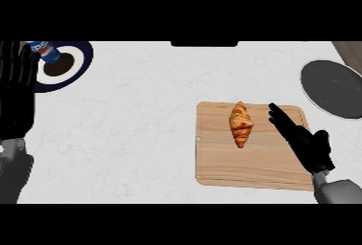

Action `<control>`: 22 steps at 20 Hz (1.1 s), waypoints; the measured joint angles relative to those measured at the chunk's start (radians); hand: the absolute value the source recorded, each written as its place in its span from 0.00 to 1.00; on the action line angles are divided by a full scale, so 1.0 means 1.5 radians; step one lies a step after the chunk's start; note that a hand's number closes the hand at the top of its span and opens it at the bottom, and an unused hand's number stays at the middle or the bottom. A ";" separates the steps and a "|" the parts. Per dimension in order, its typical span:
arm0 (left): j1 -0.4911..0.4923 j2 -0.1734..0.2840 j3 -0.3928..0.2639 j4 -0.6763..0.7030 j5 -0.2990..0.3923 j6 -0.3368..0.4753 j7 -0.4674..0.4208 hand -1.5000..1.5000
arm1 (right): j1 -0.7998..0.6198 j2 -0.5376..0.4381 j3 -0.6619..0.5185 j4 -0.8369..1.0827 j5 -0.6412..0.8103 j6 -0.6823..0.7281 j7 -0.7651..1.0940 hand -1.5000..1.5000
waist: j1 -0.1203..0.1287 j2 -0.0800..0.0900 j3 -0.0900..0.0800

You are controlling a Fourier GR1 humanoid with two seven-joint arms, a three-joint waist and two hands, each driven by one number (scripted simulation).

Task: Pick the croissant from the cutting board and place it in the pan

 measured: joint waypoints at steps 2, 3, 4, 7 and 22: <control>0.008 0.003 -0.017 0.001 -0.010 -0.014 0.008 0.50 | -0.028 -0.001 -0.011 0.010 0.019 -0.033 0.037 0.00 | 0.002 0.002 0.002; 0.012 0.002 -0.034 0.006 -0.019 -0.021 0.013 0.50 | -0.049 -0.009 -0.019 0.017 0.032 -0.054 0.061 0.00 | 0.002 0.004 0.002; 0.016 0.008 -0.051 0.009 -0.027 -0.032 0.020 0.50 | -0.071 -0.017 -0.029 0.027 0.048 -0.079 0.088 0.00 | 0.005 0.005 0.002; 0.032 0.018 -0.105 0.022 -0.053 -0.064 0.041 0.50 | -0.112 -0.079 -0.033 0.068 0.130 -0.137 0.157 1.00 | 0.009 0.015 -0.004; 0.062 0.007 -0.205 0.041 -0.103 -0.111 0.111 0.50 | -0.231 -0.054 0.160 0.098 0.561 -0.231 0.589 0.00 | 0.009 0.004 0.002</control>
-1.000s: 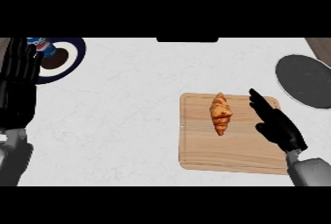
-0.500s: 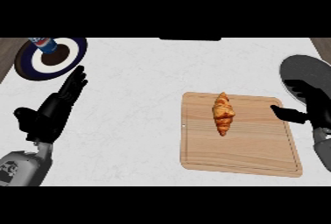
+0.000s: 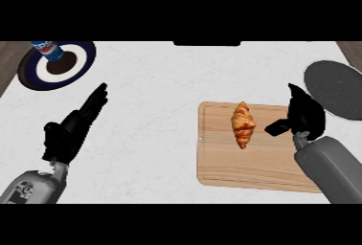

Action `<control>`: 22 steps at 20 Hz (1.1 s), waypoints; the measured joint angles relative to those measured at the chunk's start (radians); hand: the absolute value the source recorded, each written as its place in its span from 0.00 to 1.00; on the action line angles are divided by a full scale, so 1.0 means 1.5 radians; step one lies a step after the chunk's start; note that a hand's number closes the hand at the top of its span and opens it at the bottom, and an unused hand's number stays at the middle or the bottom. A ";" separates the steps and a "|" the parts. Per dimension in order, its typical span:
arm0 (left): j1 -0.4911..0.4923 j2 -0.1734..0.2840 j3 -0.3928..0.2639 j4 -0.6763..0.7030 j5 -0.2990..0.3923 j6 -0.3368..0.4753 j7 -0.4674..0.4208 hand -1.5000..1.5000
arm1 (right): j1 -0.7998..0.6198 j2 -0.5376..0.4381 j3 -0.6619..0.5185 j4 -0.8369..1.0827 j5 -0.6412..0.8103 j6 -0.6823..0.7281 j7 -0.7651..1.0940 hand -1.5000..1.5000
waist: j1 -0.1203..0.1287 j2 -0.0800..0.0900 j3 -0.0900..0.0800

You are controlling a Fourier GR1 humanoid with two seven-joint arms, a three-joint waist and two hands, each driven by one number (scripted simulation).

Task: Pick the croissant from the cutting board and place it in the pan

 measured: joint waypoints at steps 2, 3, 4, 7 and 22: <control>0.002 0.000 0.000 0.003 -0.001 -0.005 -0.003 0.50 | -0.045 0.011 0.016 0.011 0.010 0.068 0.054 0.00 | 0.004 0.001 0.000; -0.004 0.001 0.003 0.003 0.003 -0.011 0.001 0.50 | -0.065 0.017 0.020 0.019 0.007 0.102 0.073 0.00 | 0.005 0.001 0.000; -0.005 0.004 0.006 0.003 0.004 -0.015 0.001 0.50 | -0.079 0.024 0.024 0.025 0.002 0.136 0.088 0.00 | 0.005 0.001 0.000; -0.012 -0.006 -0.001 0.006 0.001 -0.015 0.003 0.50 | -0.136 0.052 0.019 0.070 -0.035 0.231 0.119 0.00 | 0.013 0.003 0.000; -0.011 -0.016 -0.001 0.000 -0.016 -0.013 0.015 0.50 | -0.308 0.206 -0.022 0.367 -0.160 0.388 0.168 0.00 | 0.017 0.004 0.001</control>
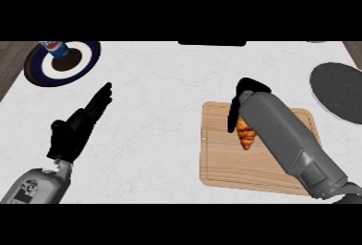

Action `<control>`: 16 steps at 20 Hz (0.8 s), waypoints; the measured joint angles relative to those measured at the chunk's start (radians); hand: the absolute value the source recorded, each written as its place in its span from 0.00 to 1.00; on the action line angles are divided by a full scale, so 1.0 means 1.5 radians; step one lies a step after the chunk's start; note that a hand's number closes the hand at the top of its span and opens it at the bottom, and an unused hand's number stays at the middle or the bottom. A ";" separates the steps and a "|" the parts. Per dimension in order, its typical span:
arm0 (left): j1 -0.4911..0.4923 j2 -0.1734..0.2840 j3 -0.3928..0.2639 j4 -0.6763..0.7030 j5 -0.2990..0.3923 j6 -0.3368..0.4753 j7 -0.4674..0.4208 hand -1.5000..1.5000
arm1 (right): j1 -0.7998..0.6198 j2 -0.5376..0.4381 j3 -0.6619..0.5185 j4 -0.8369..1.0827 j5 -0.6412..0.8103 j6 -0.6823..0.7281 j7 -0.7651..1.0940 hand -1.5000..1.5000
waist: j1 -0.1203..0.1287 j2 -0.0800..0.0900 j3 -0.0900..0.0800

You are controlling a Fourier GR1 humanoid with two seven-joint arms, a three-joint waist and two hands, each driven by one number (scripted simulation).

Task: Pick the croissant from the cutting board and place it in the pan

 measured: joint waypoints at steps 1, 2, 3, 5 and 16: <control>0.004 0.000 0.000 -0.005 0.000 -0.001 0.001 0.50 | -0.009 0.006 0.001 0.017 0.001 0.004 0.001 0.00 | -0.001 -0.001 0.000; 0.004 -0.001 0.000 -0.002 -0.002 -0.001 -0.002 0.50 | -0.017 0.009 0.002 0.034 0.003 0.009 -0.002 0.00 | -0.003 -0.001 0.000; 0.006 -0.002 0.001 -0.001 -0.002 -0.003 -0.002 0.50 | -0.026 0.017 0.003 0.050 0.006 0.012 -0.001 0.00 | -0.004 -0.001 0.000; 0.006 0.001 0.008 0.003 -0.001 -0.007 -0.004 0.50 | -0.042 0.029 0.005 0.076 0.009 0.018 0.000 0.00 | -0.008 -0.002 0.000; 0.024 -0.008 0.022 -0.010 -0.009 -0.010 -0.001 0.50 | -0.072 0.056 0.006 0.181 0.041 0.035 -0.016 0.00 | -0.021 -0.004 0.001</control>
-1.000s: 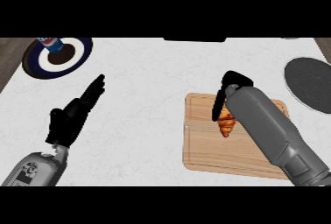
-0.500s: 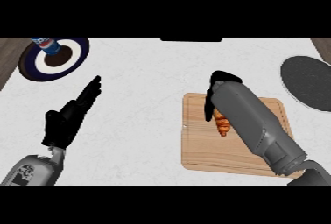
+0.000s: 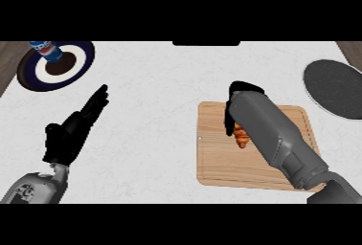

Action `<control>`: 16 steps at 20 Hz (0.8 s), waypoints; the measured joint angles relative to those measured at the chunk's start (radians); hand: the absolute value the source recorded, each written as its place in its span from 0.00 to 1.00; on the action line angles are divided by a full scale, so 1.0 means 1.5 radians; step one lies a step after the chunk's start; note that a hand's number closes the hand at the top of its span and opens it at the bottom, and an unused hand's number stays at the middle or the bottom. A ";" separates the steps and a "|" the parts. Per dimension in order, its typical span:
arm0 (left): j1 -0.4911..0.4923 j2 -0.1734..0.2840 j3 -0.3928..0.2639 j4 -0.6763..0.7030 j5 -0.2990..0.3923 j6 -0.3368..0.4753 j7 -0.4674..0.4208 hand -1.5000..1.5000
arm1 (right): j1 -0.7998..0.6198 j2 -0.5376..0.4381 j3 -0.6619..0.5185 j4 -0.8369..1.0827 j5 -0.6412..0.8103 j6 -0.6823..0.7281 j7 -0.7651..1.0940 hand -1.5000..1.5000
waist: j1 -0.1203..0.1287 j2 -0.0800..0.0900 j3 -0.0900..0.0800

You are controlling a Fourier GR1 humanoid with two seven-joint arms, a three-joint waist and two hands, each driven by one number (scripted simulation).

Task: Pick the croissant from the cutting board and place it in the pan

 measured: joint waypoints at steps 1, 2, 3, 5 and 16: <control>0.002 0.000 0.003 0.000 0.000 -0.002 -0.002 0.50 | 0.001 0.003 0.000 0.006 0.004 -0.001 -0.002 0.00 | 0.000 0.000 0.000; 0.001 0.000 0.005 -0.010 0.001 -0.001 0.009 0.50 | 0.000 0.004 -0.001 0.009 0.007 -0.002 -0.003 0.00 | -0.001 0.000 0.000; -0.001 -0.003 0.006 -0.005 -0.002 -0.002 0.009 0.50 | 0.004 0.010 0.000 0.013 0.012 -0.005 -0.003 0.00 | -0.002 0.000 0.000; 0.013 -0.005 0.007 -0.010 -0.008 -0.002 0.000 0.50 | 0.013 0.013 0.001 0.017 0.020 -0.008 -0.007 0.00 | -0.003 -0.001 0.000; 0.005 -0.017 0.023 -0.006 -0.021 -0.021 0.011 0.50 | 0.019 0.017 -0.012 0.036 0.047 0.013 -0.056 1.00 | -0.001 -0.012 -0.008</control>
